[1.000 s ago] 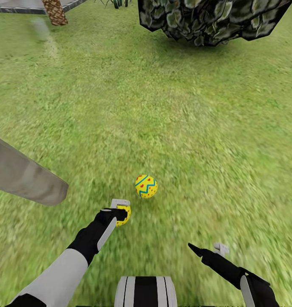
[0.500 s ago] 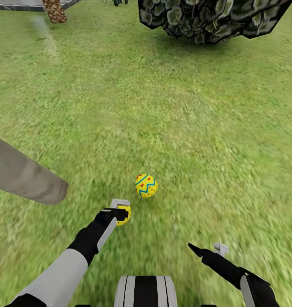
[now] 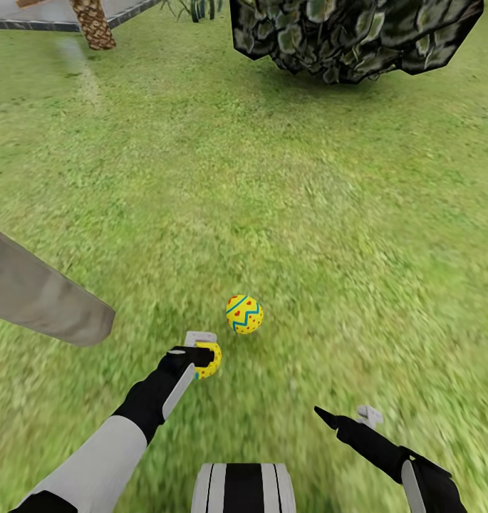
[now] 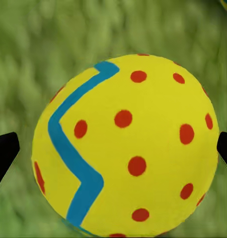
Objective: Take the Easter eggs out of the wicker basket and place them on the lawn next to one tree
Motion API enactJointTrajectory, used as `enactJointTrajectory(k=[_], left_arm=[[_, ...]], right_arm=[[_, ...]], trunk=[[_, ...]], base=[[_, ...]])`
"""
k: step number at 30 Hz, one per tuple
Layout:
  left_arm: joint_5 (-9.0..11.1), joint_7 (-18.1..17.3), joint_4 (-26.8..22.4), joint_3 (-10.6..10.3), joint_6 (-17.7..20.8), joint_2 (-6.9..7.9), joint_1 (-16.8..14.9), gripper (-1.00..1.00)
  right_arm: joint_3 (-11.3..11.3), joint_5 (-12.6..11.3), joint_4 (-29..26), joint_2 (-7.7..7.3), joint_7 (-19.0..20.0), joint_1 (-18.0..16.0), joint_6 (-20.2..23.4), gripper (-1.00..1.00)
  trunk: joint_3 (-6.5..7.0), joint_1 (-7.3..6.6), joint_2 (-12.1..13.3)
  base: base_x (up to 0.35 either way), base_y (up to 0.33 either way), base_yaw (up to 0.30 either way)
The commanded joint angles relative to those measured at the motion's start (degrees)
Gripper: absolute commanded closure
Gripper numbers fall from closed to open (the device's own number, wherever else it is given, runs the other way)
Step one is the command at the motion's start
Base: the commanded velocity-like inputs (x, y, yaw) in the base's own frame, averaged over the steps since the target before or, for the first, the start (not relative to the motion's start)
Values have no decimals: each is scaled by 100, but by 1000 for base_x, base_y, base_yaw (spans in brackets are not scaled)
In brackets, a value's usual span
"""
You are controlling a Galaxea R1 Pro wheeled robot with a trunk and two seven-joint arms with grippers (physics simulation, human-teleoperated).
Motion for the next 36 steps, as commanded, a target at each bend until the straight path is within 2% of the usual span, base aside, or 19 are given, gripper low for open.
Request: enactJointTrajectory(k=[1, 11, 17, 24, 36], left_arm=[[61, 52, -7, -20, 18, 4, -2, -100], [61, 34, 1, -20, 49, 3, -2, -100], [86, 19, 1, -12, 211, -4, -9, -100], [100, 219, 2, -5, 422, -5, -28, -100], [96, 244, -11, -11, 439, -4, -27, -100]], right_arm=[[-17, -35, -3, 5, 12, -1, 53, -100], [-17, -34, -3, 5, 12, -1, 53, -100], [-17, -31, -3, 5, 12, 2, 53, -100], [-17, -30, -3, 5, 12, -5, 53, -100], [-20, -31, -3, 5, 12, -1, 53, -100]], trunk=[[19, -3, 0], [241, -29, 14], [374, -44, 22], [529, -62, 31], [795, -93, 47]], base=[[0, 0, 0], [0, 0, 0], [0, 0, 0], [0, 0, 0], [-78, 0, 0]])
